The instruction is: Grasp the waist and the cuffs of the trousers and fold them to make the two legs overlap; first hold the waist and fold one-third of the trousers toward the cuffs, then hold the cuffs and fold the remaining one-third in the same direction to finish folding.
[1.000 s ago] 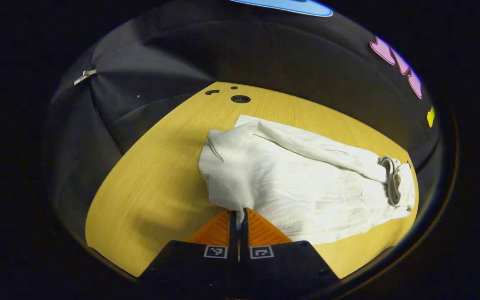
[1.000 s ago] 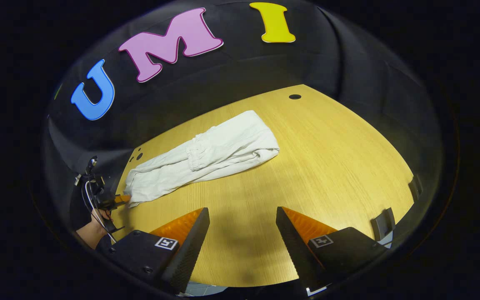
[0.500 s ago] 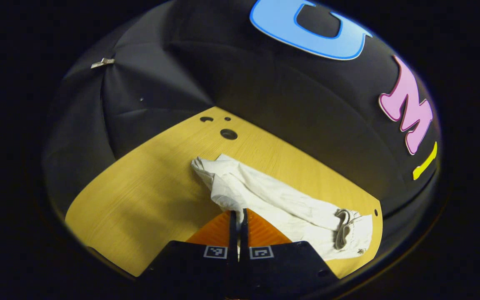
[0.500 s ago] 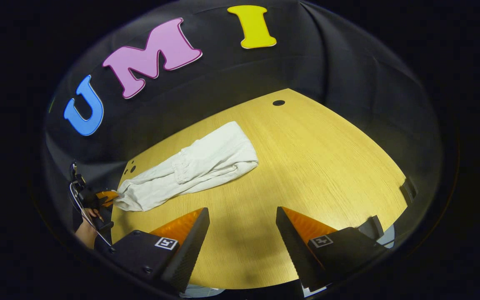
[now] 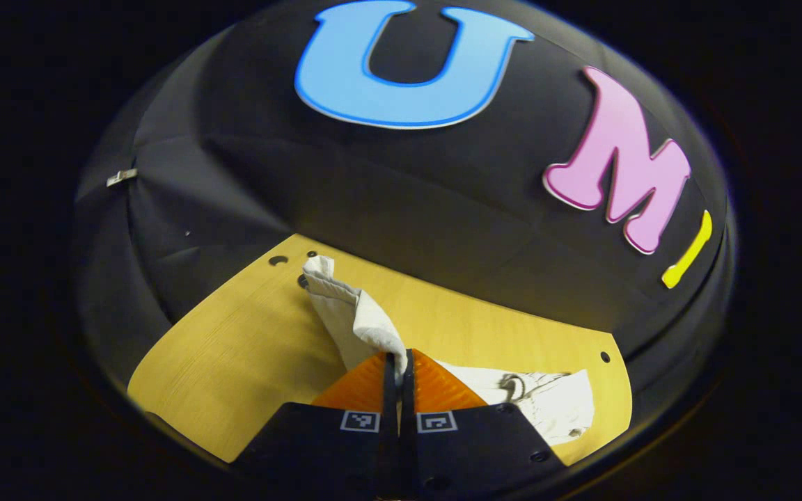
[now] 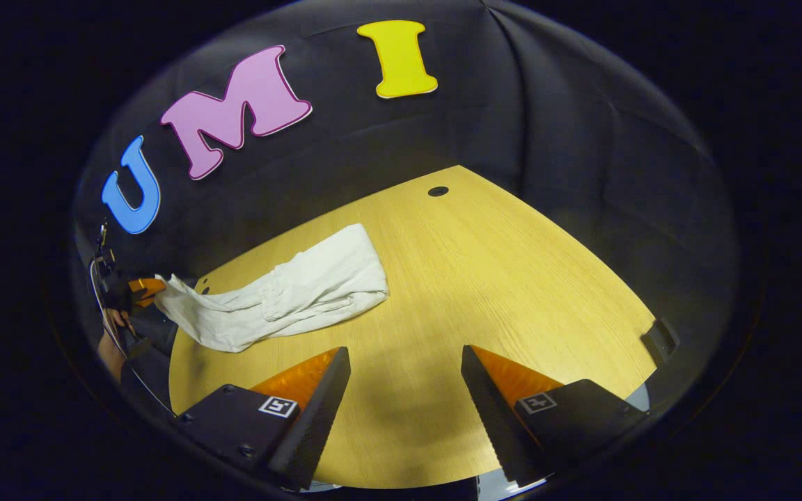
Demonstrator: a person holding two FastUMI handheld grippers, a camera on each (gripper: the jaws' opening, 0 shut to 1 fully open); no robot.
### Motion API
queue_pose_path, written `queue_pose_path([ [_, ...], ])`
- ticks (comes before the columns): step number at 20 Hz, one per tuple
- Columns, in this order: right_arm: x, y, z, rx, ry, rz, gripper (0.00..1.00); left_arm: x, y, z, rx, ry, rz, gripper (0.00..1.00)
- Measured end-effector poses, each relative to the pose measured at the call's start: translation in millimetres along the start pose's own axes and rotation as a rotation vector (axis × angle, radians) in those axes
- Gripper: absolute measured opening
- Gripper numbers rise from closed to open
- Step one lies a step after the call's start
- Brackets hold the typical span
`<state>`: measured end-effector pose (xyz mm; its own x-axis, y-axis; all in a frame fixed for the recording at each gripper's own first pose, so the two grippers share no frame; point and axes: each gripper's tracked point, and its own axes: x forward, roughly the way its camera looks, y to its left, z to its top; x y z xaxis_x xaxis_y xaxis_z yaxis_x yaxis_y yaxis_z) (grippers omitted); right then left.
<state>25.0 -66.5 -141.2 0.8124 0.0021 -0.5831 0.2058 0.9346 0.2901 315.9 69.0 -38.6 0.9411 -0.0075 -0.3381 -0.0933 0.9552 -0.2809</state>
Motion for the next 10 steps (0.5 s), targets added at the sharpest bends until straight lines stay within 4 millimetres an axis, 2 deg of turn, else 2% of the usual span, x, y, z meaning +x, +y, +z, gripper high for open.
queue_pose_path([
  [6,4,-31,-1,0.025,0.017,-0.001,0.99,3,-99,1,0.078,-0.004,-0.092,0.05],
  [10,6,-53,5,0.026,0.015,-0.008,0.98,5,-173,-4,0.113,-0.003,-0.171,0.05],
])
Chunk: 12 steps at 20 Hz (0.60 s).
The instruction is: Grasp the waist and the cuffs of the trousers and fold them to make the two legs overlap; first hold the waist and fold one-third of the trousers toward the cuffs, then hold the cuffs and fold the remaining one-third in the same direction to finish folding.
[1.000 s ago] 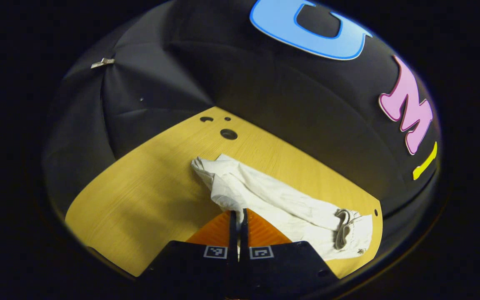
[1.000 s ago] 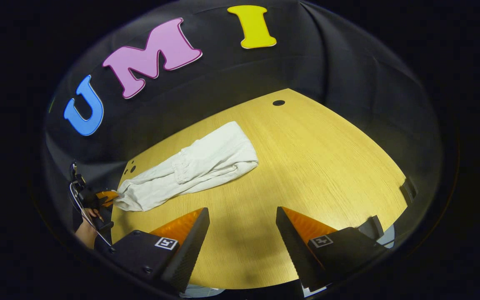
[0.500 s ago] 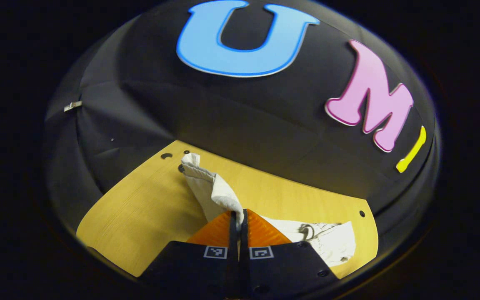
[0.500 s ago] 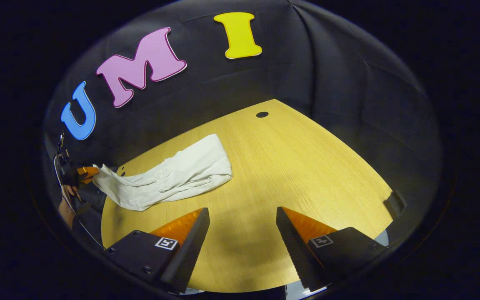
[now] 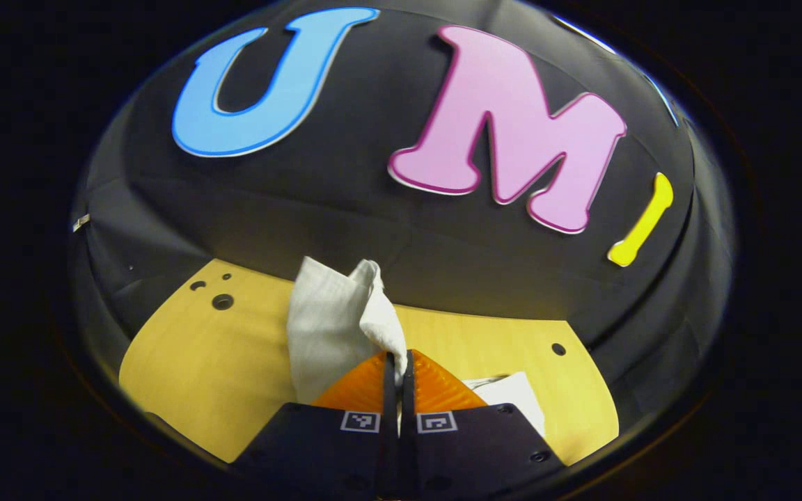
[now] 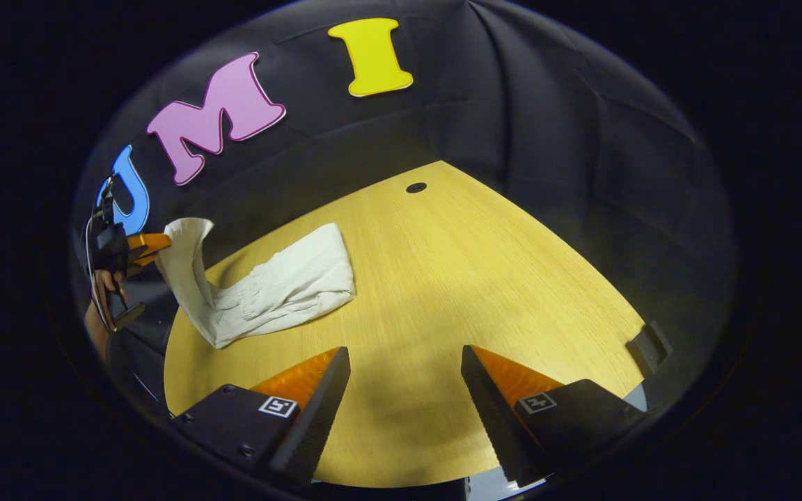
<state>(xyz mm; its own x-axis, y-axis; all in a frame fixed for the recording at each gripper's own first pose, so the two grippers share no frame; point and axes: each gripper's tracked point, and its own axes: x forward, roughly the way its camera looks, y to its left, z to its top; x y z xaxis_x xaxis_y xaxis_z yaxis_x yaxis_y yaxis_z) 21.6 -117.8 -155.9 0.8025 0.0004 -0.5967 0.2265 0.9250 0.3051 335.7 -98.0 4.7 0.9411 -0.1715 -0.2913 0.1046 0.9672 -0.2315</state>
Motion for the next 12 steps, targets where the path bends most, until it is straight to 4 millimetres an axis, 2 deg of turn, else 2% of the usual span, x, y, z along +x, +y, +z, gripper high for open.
queue_pose_path([
  [4,4,-20,7,0.005,0.007,0.005,0.99,17,-71,-14,0.015,0.023,-0.077,0.05],
  [5,6,-26,10,0.006,0.009,0.005,0.99,21,-88,-20,0.023,0.032,-0.092,0.08],
  [6,8,-30,12,0.007,0.01,0.007,0.99,24,-104,-26,0.033,0.044,-0.106,0.05],
  [10,17,-46,17,0.003,0.021,0.018,0.98,29,-164,-54,0.032,0.08,-0.165,0.05],
  [12,21,-52,17,-0.001,0.028,0.025,0.99,27,-187,-65,0.036,0.09,-0.192,0.05],
])
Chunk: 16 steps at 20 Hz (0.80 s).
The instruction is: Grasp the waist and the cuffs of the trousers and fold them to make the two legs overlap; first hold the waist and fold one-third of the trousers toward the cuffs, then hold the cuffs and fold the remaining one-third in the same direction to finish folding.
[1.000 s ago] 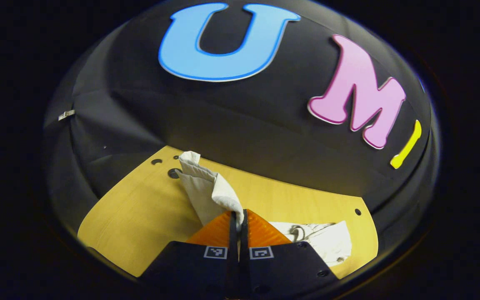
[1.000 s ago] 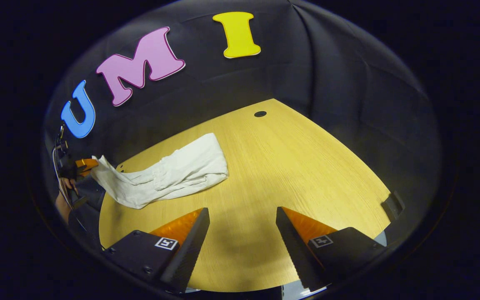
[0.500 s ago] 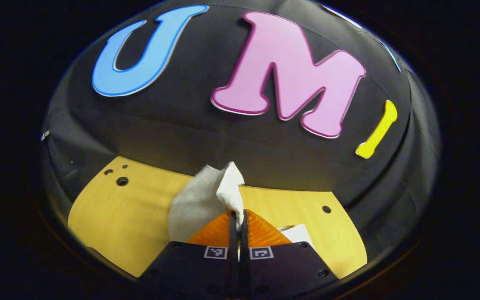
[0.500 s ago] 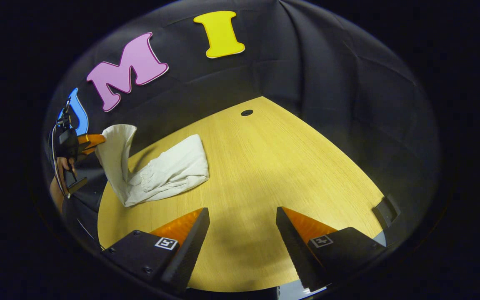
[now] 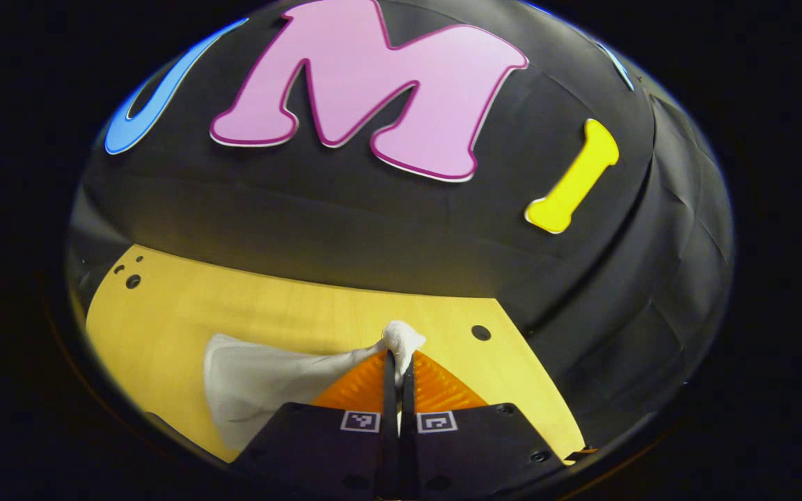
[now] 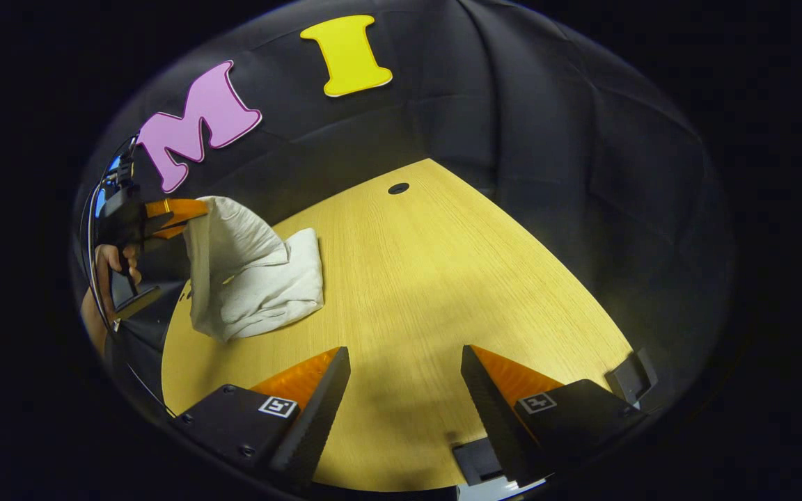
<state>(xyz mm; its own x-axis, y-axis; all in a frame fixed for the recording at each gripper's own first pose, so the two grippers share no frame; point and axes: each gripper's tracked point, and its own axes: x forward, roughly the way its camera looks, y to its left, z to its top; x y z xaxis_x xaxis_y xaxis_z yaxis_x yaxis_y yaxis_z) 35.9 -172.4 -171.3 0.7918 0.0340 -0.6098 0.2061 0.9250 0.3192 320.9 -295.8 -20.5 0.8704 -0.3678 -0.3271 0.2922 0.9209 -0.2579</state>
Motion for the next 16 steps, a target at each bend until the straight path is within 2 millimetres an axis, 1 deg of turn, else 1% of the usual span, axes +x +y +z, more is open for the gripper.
queue_pose_path([
  [3,2,-7,0,0.0,0.004,0.007,0.98,7,-33,-16,0.017,0.023,-0.046,0.05],
  [4,2,-9,-2,0.001,0.009,0.009,0.99,10,-43,-26,0.019,0.037,-0.059,0.05],
  [5,2,-10,-4,0.001,0.014,0.011,0.99,14,-50,-35,0.026,0.055,-0.064,0.05],
  [7,1,-12,-6,0.0,0.021,0.014,0.99,22,-55,-54,0.045,0.086,-0.051,0.05],
  [8,0,-12,-7,-0.001,0.019,0.015,0.99,27,-56,-63,0.051,0.099,-0.045,0.02],
  [9,1,-12,-8,-0.001,0.018,0.015,0.99,30,-57,-71,0.053,0.113,-0.041,0.07],
  [10,0,-12,-9,-0.003,0.021,0.016,0.98,32,-58,-81,0.05,0.128,-0.039,0.09],
  [11,1,-12,-12,-0.004,0.024,0.015,0.98,33,-59,-93,0.04,0.154,-0.039,0.23],
  [12,0,-12,-15,-0.004,0.026,0.015,0.99,30,-58,-98,0.029,0.17,-0.036,0.17],
  [13,0,-11,-17,-0.005,0.025,0.015,0.99,27,-57,-100,0.02,0.17,-0.035,0.09],
  [14,-3,-13,-21,-0.013,0.027,0.013,0.98,24,-58,-100,0.014,0.165,-0.043,0.27],
  [15,-4,-12,-23,-0.026,0.029,0.015,0.98,21,-59,-99,0.013,0.156,-0.055,0.22],
  [16,-6,-9,-23,-0.036,0.027,0.017,0.99,17,-58,-98,0.019,0.142,-0.067,0.5],
])
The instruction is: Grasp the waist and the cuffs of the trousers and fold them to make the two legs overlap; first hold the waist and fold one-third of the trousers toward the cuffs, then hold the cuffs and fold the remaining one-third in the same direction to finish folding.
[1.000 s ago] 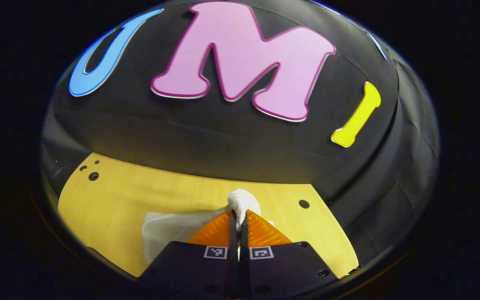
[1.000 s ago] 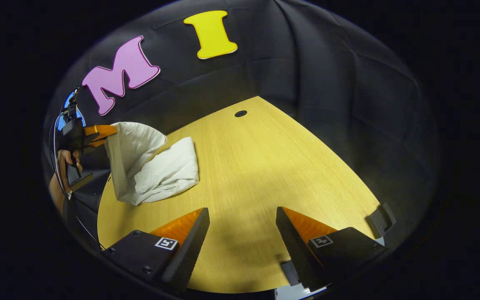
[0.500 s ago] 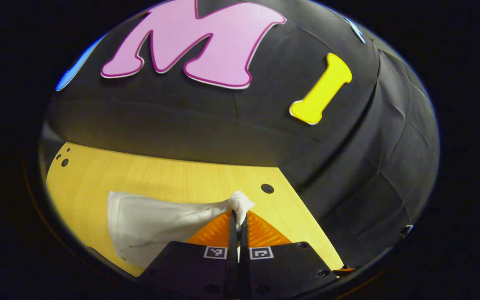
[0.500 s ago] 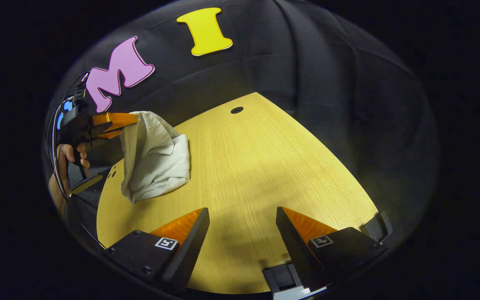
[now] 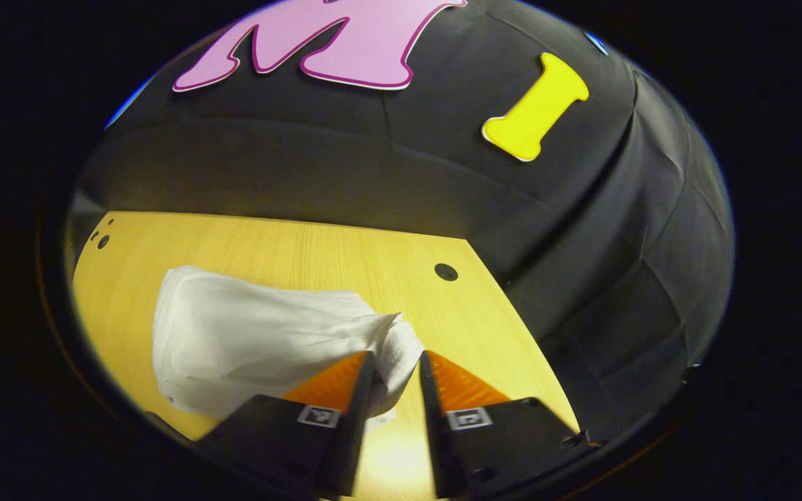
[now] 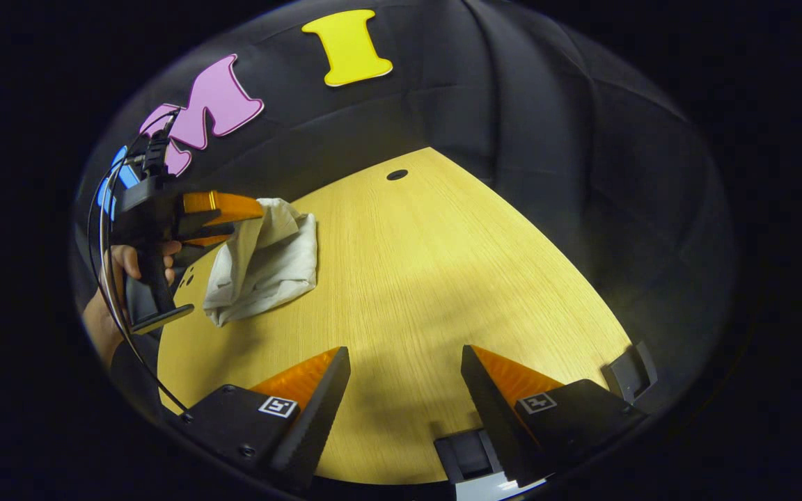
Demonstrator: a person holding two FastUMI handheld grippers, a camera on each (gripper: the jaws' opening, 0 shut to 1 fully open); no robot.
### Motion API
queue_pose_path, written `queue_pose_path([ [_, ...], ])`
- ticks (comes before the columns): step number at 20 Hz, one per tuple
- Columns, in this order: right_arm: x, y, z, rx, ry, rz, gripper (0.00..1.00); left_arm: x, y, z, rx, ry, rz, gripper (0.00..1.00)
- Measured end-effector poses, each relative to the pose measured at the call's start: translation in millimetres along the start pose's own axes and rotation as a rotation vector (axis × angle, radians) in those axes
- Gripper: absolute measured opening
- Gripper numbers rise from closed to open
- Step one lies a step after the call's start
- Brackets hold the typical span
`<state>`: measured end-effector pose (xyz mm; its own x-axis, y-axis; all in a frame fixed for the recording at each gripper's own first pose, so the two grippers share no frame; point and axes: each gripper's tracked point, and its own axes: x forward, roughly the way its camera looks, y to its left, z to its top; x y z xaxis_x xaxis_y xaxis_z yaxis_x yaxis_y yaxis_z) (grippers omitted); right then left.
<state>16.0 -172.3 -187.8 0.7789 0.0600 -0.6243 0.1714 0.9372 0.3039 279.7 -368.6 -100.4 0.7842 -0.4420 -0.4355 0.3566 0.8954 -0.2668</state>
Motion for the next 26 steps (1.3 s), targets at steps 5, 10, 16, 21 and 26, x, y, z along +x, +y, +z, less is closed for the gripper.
queue_pose_path([
  [5,-6,30,9,-0.02,-0.044,0.025,0.99,-57,33,11,0.139,-0.085,0.052,0.95],
  [10,-26,67,9,-0.069,-0.083,0.05,0.99,-152,83,2,0.329,-0.168,0.182,0.96],
  [16,-71,121,-6,-0.086,-0.126,0.084,0.99,-277,124,-46,0.31,-0.254,0.256,0.96],
  [21,-129,160,-19,-0.173,-0.209,0.115,0.99,-367,177,-86,0.227,-0.325,0.356,0.99],
  [26,-163,178,-30,-0.282,-0.306,0.102,0.99,-420,192,-103,0.052,-0.401,0.41,0.96],
])
